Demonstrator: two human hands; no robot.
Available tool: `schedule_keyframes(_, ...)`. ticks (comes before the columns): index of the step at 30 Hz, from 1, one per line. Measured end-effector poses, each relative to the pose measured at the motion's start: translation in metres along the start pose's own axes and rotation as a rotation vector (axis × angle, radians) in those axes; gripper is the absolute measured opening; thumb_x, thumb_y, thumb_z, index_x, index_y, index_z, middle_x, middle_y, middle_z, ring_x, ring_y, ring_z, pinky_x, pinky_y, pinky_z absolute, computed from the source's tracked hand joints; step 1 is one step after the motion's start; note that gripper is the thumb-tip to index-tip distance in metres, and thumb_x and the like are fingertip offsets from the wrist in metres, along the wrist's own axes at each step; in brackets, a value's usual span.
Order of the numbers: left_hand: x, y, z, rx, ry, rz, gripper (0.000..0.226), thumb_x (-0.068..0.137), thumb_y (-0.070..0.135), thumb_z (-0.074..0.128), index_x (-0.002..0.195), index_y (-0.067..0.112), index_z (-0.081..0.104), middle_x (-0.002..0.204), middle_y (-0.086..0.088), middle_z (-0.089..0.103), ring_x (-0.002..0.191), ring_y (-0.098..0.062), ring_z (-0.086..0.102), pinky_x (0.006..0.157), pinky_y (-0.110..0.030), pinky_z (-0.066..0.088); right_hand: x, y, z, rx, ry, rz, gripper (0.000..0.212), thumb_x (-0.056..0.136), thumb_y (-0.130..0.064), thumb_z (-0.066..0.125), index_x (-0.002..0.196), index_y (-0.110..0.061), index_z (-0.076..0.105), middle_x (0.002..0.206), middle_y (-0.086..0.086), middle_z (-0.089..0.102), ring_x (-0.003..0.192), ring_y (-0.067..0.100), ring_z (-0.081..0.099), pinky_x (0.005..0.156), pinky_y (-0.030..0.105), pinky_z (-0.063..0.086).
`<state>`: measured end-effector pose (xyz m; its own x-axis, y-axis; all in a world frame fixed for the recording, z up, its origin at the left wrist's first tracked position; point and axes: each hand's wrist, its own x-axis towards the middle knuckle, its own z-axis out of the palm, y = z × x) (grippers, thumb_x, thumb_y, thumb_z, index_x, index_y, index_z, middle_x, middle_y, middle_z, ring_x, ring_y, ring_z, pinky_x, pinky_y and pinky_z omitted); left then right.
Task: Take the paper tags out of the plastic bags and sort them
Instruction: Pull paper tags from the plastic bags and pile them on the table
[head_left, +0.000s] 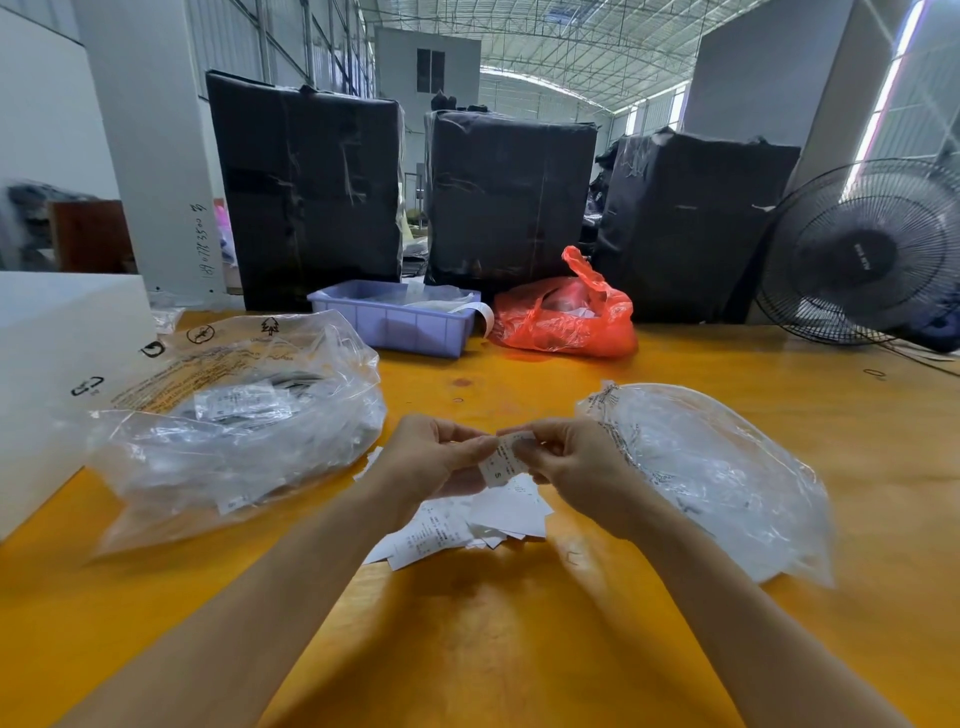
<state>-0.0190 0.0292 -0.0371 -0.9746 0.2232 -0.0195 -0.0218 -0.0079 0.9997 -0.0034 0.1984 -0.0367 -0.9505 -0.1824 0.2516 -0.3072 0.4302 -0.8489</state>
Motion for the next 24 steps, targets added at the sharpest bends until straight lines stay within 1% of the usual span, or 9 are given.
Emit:
schedule_keyframes(3, 0.0, -0.003, 0.004, -0.017, 0.008, 0.01, 0.007, 0.082, 0.014, 0.066, 0.082, 0.007, 0.067, 0.082, -0.014, 0.072, 0.072, -0.02, 0.072, 0.058, -0.025, 0.058, 0.002, 0.0, 0.004, 0.005, 0.032, 0.029, 0.036, 0.09, -0.008, 0.06, 0.126, -0.009, 0.054, 0.092, 0.013, 0.063, 0.078, 0.019, 0.058, 0.07, 0.031, 0.052)
schedule_keyframes(6, 0.001, -0.006, 0.007, -0.08, 0.058, 0.006, 0.016, 0.083, 0.02, 0.065, 0.083, 0.004, 0.065, 0.083, -0.017, 0.071, 0.07, -0.022, 0.072, 0.055, -0.023, 0.057, 0.002, -0.001, 0.008, 0.026, 0.217, -0.018, 0.036, 0.078, -0.009, 0.075, 0.109, -0.011, 0.058, 0.084, 0.012, 0.065, 0.076, 0.023, 0.064, 0.07, 0.037, 0.055)
schedule_keyframes(8, 0.003, -0.007, 0.008, -0.129, 0.11, -0.006, 0.017, 0.083, 0.021, 0.066, 0.079, 0.004, 0.064, 0.082, -0.016, 0.07, 0.07, -0.022, 0.071, 0.053, -0.023, 0.056, 0.001, -0.001, 0.013, -0.033, 0.293, -0.086, 0.019, 0.077, -0.009, 0.075, 0.094, -0.008, 0.066, 0.079, 0.008, 0.068, 0.072, 0.022, 0.065, 0.067, 0.031, 0.056)
schedule_keyframes(10, 0.005, -0.009, 0.009, -0.19, 0.153, -0.024, 0.016, 0.083, 0.019, 0.068, 0.075, 0.006, 0.063, 0.079, -0.015, 0.069, 0.07, -0.022, 0.068, 0.051, -0.023, 0.055, 0.001, -0.001, 0.019, -0.106, 0.332, -0.141, 0.009, 0.084, -0.008, 0.069, 0.091, -0.004, 0.071, 0.075, 0.002, 0.067, 0.066, 0.016, 0.062, 0.061, 0.024, 0.053)
schedule_keyframes(13, 0.006, -0.009, 0.011, -0.315, 0.175, -0.061, 0.014, 0.081, 0.015, 0.071, 0.072, 0.008, 0.063, 0.074, -0.013, 0.067, 0.069, -0.022, 0.065, 0.051, -0.026, 0.054, 0.001, -0.003, 0.023, -0.147, 0.307, -0.156, 0.018, 0.09, -0.006, 0.059, 0.104, -0.001, 0.07, 0.081, 0.0, 0.061, 0.064, 0.005, 0.054, 0.056, 0.013, 0.047)
schedule_keyframes(15, 0.006, -0.009, 0.012, -0.391, 0.177, -0.072, 0.011, 0.079, 0.012, 0.071, 0.072, 0.008, 0.064, 0.073, -0.013, 0.067, 0.07, -0.024, 0.065, 0.055, -0.029, 0.054, 0.0, -0.004, 0.024, -0.148, 0.281, -0.166, 0.025, 0.09, -0.004, 0.059, 0.113, -0.004, 0.066, 0.086, 0.002, 0.061, 0.067, 0.001, 0.054, 0.058, 0.008, 0.045)
schedule_keyframes(18, 0.004, -0.007, 0.015, -0.423, 0.198, -0.08, 0.009, 0.079, 0.014, 0.071, 0.078, 0.008, 0.065, 0.076, -0.012, 0.067, 0.076, -0.025, 0.064, 0.057, -0.029, 0.053, -0.001, -0.006, 0.023, -0.146, 0.333, -0.182, 0.018, 0.089, -0.012, 0.063, 0.105, -0.007, 0.07, 0.084, 0.001, 0.066, 0.072, 0.007, 0.058, 0.065, 0.015, 0.05)
schedule_keyframes(20, 0.003, -0.006, 0.016, -0.433, 0.211, -0.086, 0.012, 0.08, 0.017, 0.071, 0.085, 0.008, 0.065, 0.079, -0.011, 0.066, 0.079, -0.025, 0.063, 0.06, -0.029, 0.051, -0.001, -0.007, 0.024, -0.152, 0.327, -0.192, 0.015, 0.09, -0.02, 0.062, 0.096, -0.01, 0.073, 0.084, -0.002, 0.064, 0.075, 0.009, 0.056, 0.067, 0.02, 0.047)
schedule_keyframes(24, -0.001, -0.003, 0.014, -0.472, 0.219, -0.107, 0.011, 0.08, 0.021, 0.07, 0.082, 0.011, 0.066, 0.082, -0.01, 0.064, 0.075, -0.022, 0.058, 0.061, -0.029, 0.049, -0.002, -0.006, 0.032, -0.109, 0.233, -0.203, 0.022, 0.083, -0.026, 0.07, 0.102, -0.015, 0.072, 0.096, -0.006, 0.059, 0.079, 0.0, 0.056, 0.068, 0.011, 0.045)
